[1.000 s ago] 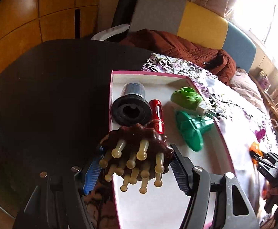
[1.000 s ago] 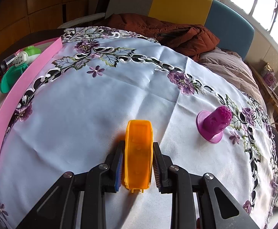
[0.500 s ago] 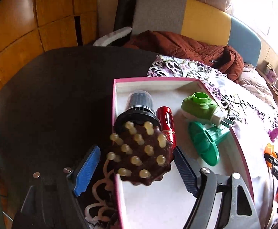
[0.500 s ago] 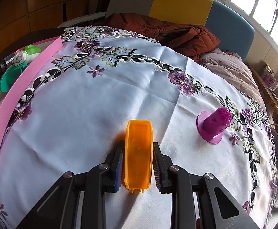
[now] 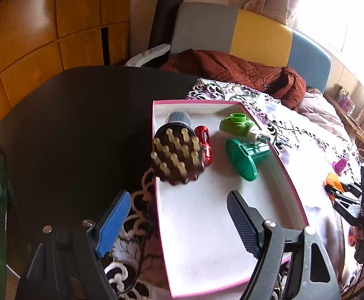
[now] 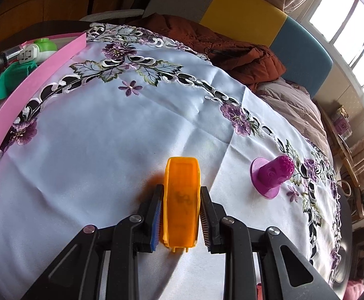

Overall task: Organize rigid objects
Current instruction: 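Carry the orange clip into the tray and open the right tool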

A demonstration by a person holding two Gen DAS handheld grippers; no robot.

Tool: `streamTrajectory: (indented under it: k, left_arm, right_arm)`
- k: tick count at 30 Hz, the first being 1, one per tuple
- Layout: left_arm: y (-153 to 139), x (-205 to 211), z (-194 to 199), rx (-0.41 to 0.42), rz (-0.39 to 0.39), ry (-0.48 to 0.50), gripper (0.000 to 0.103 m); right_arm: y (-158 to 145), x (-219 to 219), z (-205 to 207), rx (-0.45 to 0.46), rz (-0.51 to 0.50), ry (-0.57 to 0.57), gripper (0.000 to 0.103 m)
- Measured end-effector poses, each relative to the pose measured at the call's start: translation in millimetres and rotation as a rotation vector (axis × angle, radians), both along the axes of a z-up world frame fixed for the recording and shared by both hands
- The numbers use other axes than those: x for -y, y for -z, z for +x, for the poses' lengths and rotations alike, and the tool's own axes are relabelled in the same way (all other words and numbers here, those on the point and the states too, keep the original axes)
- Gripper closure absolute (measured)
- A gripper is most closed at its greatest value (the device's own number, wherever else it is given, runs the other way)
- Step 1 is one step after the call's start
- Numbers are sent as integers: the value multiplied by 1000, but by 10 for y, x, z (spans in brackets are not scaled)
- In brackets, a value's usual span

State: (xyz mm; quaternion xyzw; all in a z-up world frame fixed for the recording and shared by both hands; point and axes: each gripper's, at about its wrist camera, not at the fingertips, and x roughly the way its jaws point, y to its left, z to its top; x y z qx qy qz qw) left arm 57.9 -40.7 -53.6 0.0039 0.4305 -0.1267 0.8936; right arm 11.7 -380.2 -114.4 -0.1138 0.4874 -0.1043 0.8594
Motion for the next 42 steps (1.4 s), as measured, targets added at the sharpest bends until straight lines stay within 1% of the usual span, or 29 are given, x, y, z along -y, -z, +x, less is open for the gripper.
streamTrajectory:
  k: [4,8,14,16,17,20,23,27,33,37,40,42]
  left_arm:
    - [-47,-22,-55,16,11,-8,22]
    - [-94,-65,-84,27,38,-27,22]
    - [-199,-178,-160,70,55,-45,22]
    - [-217,-217,-181,76,49,-44,22]
    - [-223,-235,-186,77,47,-45,22]
    - [-215,-287,-183,71,36,-49,22]
    - [-180,-334,-171,57,23,-60,22]
    - [-142,-395,-154,43,9,-76,22]
    - [-93,-525,-118,35,-13,-112,22]
    - [-63,-629,-93,27,-22,-136,22]
    - [-39,-697,-70,20,-27,-151,22]
    - [-11,-733,-53,11,-29,-160,22]
  right_arm:
    - [0,-18,2,1,-14,-3,76]
    - [4,-33,8,2,-24,0,76]
    - [-20,-5,49,-15,6,39,76]
    - [-53,17,81,-32,36,78,76]
    - [-83,29,91,-34,68,100,76]
    - [-265,-30,98,11,152,141,76]
    - [-496,-242,119,72,216,118,76]
    - [-767,-679,193,132,281,25,76]
    - [-984,-1404,350,159,391,-141,76]
    - [-941,-1786,528,134,449,-204,76]
    - [-815,-2018,667,92,488,-223,76]
    - [-699,-2138,803,68,494,-210,76]
